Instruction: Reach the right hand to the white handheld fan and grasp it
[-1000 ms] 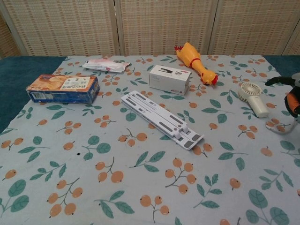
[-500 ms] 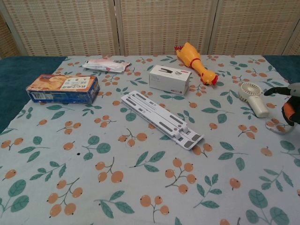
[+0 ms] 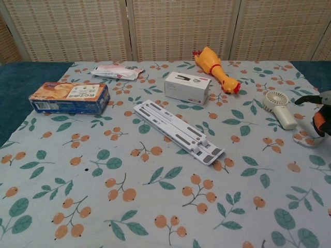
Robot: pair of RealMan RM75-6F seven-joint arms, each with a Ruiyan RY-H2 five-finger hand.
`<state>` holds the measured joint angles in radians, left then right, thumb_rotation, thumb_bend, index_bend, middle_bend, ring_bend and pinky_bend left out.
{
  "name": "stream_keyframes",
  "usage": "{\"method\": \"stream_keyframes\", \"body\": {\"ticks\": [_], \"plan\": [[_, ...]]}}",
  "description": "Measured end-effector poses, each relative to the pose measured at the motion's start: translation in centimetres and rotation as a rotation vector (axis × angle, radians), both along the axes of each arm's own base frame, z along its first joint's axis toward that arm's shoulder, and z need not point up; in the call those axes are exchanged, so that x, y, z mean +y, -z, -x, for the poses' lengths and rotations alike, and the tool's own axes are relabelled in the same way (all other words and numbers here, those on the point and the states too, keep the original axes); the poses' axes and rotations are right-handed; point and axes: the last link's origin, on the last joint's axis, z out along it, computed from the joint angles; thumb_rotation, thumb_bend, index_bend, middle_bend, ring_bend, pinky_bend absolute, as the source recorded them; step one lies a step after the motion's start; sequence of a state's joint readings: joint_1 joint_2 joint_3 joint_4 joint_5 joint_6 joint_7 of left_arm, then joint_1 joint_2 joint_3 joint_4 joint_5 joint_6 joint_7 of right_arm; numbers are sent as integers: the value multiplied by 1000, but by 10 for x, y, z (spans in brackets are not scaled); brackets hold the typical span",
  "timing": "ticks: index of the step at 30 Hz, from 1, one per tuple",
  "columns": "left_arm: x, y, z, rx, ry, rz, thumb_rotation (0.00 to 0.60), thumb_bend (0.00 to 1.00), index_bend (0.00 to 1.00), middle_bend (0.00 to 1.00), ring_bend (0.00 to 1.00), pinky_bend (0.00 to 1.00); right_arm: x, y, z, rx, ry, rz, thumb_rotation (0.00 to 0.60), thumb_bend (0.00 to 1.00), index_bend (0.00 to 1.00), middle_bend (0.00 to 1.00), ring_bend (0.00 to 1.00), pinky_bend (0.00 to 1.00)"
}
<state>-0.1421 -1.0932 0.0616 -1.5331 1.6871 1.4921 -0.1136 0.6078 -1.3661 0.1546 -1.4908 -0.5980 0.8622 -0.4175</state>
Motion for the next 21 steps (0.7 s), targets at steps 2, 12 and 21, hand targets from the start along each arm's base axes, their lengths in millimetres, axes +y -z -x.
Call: {"method": "stream_keyframes", "body": {"ticks": [2,12,21], "plan": [[0,0,0,1,-2,0,600,426,300,334,383,592,-1,1,1,-7,0,-3,600,810,20,635,573,625],[0,0,0,1,-3,0,600,427,300,334,383,593,0,5,1,-22,-15,-13,600,810,20,635,573,625],[0,-1,0,-2,0,-2,600,426,300,334,382,592,-2,9,2,-30,-15,-22,600,810,20,636,573,625]]}}
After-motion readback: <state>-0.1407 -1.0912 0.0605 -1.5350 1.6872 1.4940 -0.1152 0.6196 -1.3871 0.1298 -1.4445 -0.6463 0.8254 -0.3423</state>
